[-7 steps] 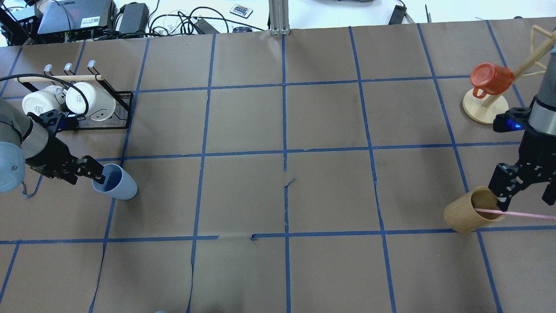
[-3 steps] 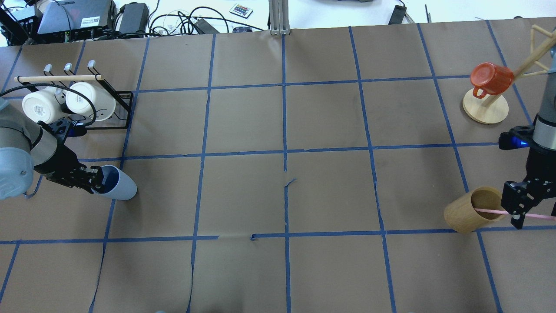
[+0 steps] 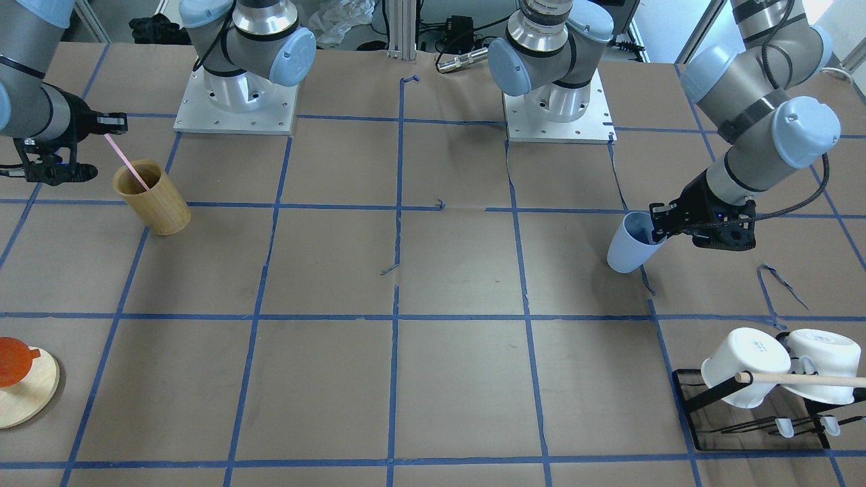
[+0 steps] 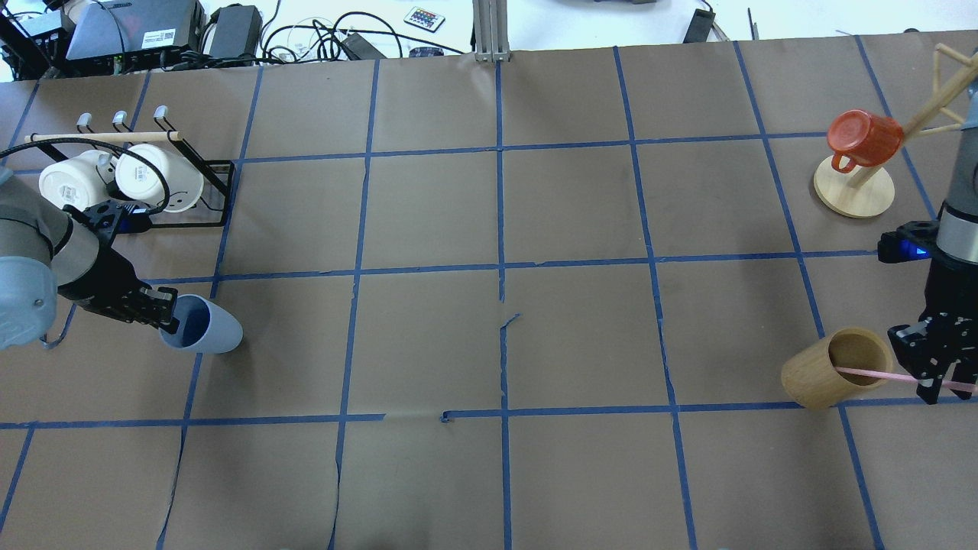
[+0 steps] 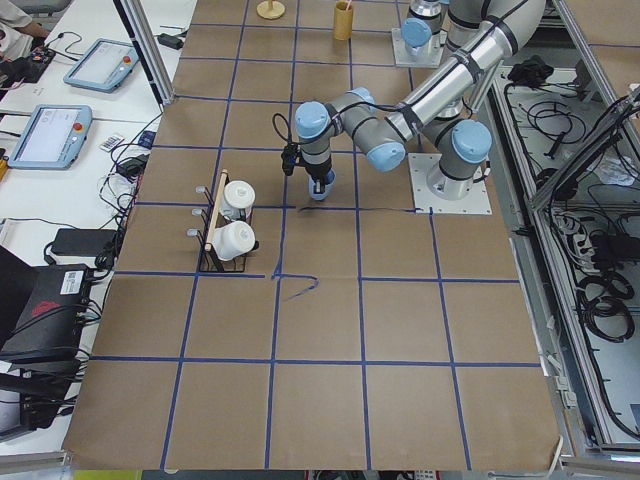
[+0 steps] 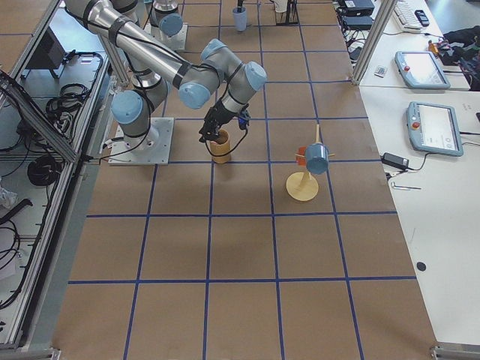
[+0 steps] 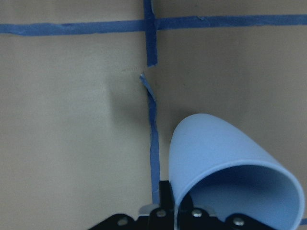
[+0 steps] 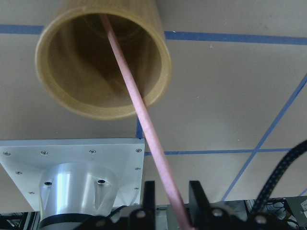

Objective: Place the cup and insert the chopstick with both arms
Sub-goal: 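Grasp the blue cup with the left gripper while the right gripper grasps the chopstick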

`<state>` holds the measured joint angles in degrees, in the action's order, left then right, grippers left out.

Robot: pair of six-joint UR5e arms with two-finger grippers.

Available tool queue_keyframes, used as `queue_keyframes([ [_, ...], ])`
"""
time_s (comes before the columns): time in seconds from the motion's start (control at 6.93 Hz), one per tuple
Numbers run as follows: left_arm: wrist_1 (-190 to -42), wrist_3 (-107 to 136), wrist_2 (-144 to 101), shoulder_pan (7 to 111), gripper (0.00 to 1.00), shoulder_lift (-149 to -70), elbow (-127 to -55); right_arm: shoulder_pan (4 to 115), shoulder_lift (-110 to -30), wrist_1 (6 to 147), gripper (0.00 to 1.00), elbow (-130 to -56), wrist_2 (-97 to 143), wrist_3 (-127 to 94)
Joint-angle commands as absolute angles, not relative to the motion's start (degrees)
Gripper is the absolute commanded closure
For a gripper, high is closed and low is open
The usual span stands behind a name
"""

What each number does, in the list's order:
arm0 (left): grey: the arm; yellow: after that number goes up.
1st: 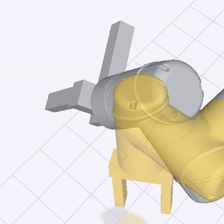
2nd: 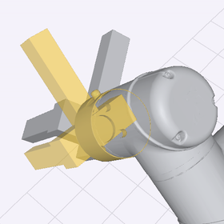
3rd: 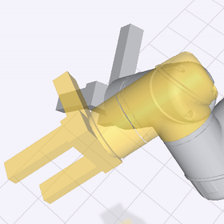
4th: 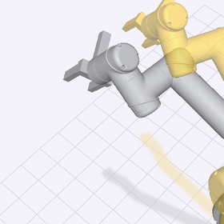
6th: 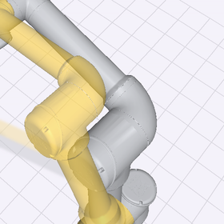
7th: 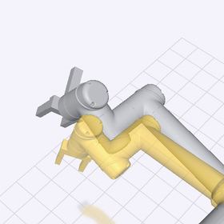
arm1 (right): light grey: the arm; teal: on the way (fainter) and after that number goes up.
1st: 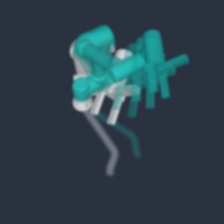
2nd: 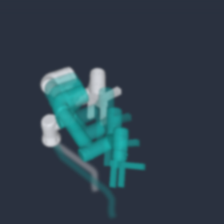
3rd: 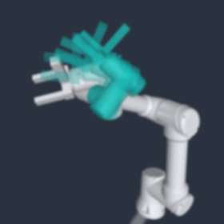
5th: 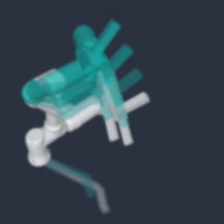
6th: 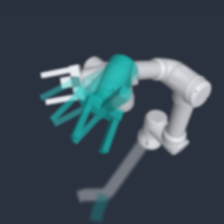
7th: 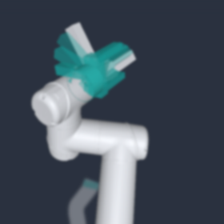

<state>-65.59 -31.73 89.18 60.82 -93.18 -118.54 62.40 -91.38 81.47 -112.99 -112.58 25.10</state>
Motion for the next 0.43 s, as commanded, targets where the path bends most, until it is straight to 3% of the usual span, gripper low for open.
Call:
queue_keyframes([
  [0.0,-73.60,-17.68,89.21,70.95,1.00,-88.44,-115.51,62.40,-90.70,81.39,0.80,-112.68,-112.59,24.87],
  [0.29,-76.99,2.62,89.30,87.19,1.00,-88.06,-111.64,62.40,-90.70,81.12,0.81,-112.41,-112.59,24.79],
])
